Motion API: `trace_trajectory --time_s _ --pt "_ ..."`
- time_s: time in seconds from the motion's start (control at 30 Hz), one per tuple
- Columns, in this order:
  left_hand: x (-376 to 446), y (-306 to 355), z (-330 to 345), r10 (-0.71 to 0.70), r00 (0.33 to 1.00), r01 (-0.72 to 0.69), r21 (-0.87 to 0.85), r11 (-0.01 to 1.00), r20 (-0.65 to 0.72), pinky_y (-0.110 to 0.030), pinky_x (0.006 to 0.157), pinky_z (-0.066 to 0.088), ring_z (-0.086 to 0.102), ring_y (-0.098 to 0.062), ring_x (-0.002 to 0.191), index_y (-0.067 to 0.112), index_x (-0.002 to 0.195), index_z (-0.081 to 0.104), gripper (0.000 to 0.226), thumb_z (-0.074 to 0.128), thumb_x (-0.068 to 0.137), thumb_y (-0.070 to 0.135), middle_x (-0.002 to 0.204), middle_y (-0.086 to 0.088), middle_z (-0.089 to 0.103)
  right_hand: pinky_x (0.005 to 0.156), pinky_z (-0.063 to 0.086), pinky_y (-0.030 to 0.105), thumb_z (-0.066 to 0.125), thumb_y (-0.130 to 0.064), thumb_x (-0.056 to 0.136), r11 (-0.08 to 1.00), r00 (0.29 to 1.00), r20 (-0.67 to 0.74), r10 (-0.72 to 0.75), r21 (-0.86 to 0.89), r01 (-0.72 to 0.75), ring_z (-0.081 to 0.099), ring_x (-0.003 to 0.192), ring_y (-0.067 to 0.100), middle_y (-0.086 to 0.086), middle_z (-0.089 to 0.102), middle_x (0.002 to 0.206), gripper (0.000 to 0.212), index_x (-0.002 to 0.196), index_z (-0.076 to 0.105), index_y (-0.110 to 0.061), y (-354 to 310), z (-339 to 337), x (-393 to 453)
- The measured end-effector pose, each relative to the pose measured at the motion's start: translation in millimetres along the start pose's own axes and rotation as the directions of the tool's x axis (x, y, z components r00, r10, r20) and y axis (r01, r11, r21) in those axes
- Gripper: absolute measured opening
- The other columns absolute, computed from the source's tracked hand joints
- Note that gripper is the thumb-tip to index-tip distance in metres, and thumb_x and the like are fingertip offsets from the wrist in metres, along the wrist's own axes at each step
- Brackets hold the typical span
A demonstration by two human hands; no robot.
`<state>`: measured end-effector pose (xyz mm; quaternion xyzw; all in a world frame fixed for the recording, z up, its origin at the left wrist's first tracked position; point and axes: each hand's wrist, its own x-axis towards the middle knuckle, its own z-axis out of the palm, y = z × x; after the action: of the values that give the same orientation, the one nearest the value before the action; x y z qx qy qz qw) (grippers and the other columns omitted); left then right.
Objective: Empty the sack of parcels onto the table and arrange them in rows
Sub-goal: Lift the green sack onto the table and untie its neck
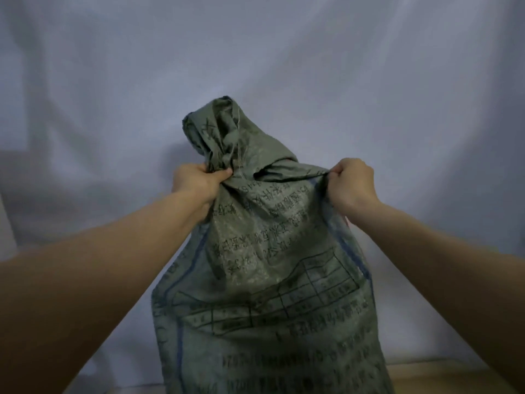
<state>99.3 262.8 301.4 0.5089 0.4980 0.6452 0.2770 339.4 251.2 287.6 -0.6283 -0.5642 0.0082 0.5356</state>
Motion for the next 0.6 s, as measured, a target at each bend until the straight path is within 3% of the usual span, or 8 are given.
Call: trace_trajectory --time_s 0.1,0.2,0.27,0.37,0.43,0.5,0.6 --pt "4.8 41.6 11.9 0.060 0.998 -0.060 -0.099 0.993 -0.005 -0.030 0.078 0.059 0.070 -0.018 0.081 0.009 0.100 0.071 0.025 0.081 0.081 0.023 0.099 -0.008 0.073 0.076 0.042 0.033 0.042 -0.001 0.094 0.998 0.980 -0.198 -0.034 0.046 0.044 0.059 0.098 0.033 0.020 0.066 0.107 0.025 0.096 0.066 0.004 -17.3 -19.6 22.8" --pt "10.3 64.1 18.4 0.144 0.989 -0.146 -0.149 0.978 -0.022 -0.030 0.079 0.059 0.072 -0.018 0.084 0.011 0.098 0.071 0.023 0.081 0.081 0.023 0.093 -0.005 0.073 0.068 0.028 0.018 0.041 -0.008 0.099 0.987 0.957 -0.286 -0.045 0.133 0.087 0.048 0.088 0.019 0.013 0.064 0.111 0.025 0.103 0.065 -0.002 -20.3 -29.6 31.7" --pt "8.7 46.4 18.8 0.120 0.992 -0.122 -0.089 0.989 -0.026 -0.031 0.082 0.059 0.071 -0.018 0.086 0.011 0.101 0.072 0.026 0.081 0.081 0.025 0.093 -0.003 0.073 0.069 0.031 0.019 0.044 -0.010 0.099 0.987 0.973 -0.215 -0.084 0.119 0.111 0.050 0.088 0.019 0.012 0.065 0.107 0.023 0.101 0.065 -0.004 -8.7 -25.3 25.4" --pt "-1.0 -1.6 16.5 -0.039 0.998 0.040 0.020 0.999 -0.041 -0.036 0.090 0.056 0.069 -0.023 0.093 0.005 0.117 0.068 0.044 0.081 0.080 0.025 0.105 -0.008 0.072 0.081 0.051 0.037 0.048 -0.009 0.097 0.995 0.994 0.061 -0.087 0.044 0.084 0.062 0.094 0.031 0.017 0.068 0.103 0.023 0.095 0.068 0.000 14.3 -16.0 11.9" --pt "-4.0 -12.4 19.5 -0.058 0.996 0.059 0.018 0.998 -0.061 -0.035 0.092 0.054 0.067 -0.024 0.095 0.004 0.120 0.067 0.046 0.081 0.081 0.024 0.109 -0.005 0.071 0.084 0.056 0.045 0.046 -0.005 0.096 0.997 0.988 0.142 -0.065 0.039 0.060 0.065 0.092 0.036 0.021 0.069 0.099 0.024 0.093 0.069 0.005 16.5 -16.4 12.4" --pt "0.1 5.5 25.8 -0.012 0.997 0.012 -0.001 1.000 -0.078 -0.032 0.090 0.053 0.067 -0.022 0.093 0.004 0.121 0.066 0.045 0.079 0.082 0.023 0.104 -0.003 0.069 0.085 0.056 0.046 0.044 -0.003 0.094 0.996 0.995 0.076 -0.059 0.075 0.054 0.064 0.094 0.039 0.022 0.068 0.100 0.025 0.094 0.068 0.006 4.6 -22.0 24.7" --pt "12.7 51.1 31.9 0.108 0.989 -0.117 -0.084 0.990 -0.105 -0.036 0.088 0.057 0.071 -0.022 0.089 0.007 0.111 0.071 0.037 0.082 0.080 0.025 0.098 -0.004 0.073 0.083 0.047 0.034 0.043 -0.008 0.096 0.971 0.989 -0.133 -0.057 0.223 0.086 0.059 0.097 0.031 0.015 0.065 0.107 0.024 0.103 0.065 -0.001 -14.5 -35.2 43.8"
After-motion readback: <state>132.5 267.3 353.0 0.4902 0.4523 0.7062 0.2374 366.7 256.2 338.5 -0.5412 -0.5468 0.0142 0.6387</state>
